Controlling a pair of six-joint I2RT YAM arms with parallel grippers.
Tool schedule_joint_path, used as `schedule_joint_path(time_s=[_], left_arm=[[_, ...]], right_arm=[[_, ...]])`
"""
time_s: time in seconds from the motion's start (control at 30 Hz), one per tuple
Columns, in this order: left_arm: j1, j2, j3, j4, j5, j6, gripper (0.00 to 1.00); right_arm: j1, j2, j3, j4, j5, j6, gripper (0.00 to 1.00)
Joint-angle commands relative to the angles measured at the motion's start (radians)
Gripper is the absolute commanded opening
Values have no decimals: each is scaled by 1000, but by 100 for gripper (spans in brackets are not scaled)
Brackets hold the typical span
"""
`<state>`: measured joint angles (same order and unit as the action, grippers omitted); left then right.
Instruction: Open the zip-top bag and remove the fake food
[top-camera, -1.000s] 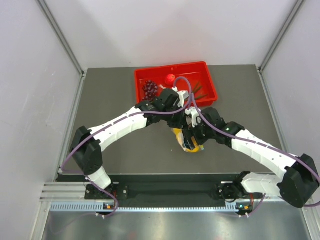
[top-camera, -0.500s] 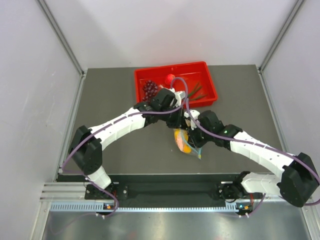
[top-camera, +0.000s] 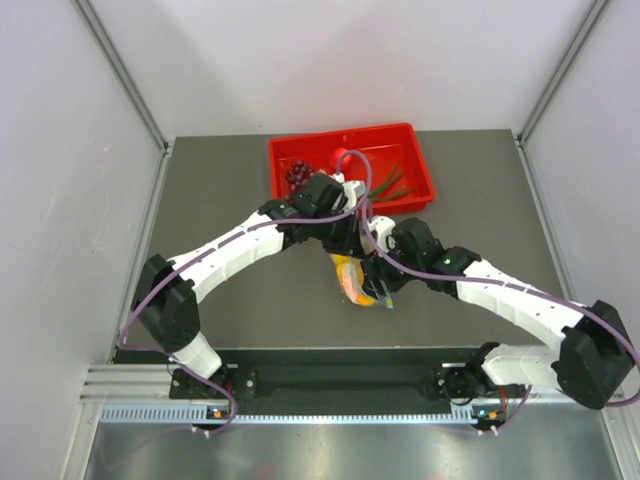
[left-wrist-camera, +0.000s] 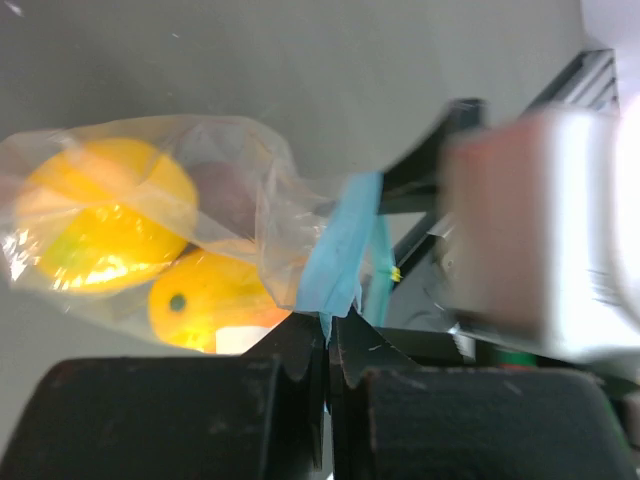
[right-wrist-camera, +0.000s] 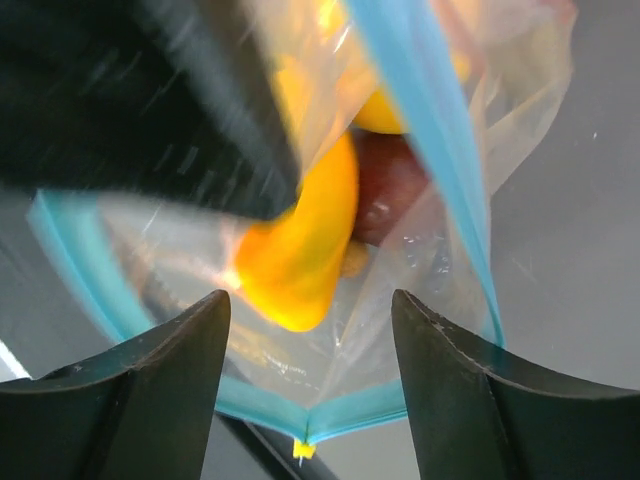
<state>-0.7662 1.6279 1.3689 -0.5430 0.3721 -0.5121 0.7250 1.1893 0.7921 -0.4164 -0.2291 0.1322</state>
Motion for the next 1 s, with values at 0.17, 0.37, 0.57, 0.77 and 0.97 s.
schedule_joint_path(time_s=[0.17,0.37,0.57,0.77,0.97], left_arm=[[-1,-23,-2,72,100,-31,0],[1,-14,-31,101,126,-43,0],[2,-13,-50,161,133,-83,0],[2,-16,-54,258,131,-157,0],[2,-16,-76,363,152,-241,0]], right_arm=[[24,111,44,117,37,-14,65],[46,156,36,198,-1,-40,62],[85,151,32,264,-42,-48,62],[123,110,10,344,-39,-48,64],[137,136,-11,407,-93,-42,66]])
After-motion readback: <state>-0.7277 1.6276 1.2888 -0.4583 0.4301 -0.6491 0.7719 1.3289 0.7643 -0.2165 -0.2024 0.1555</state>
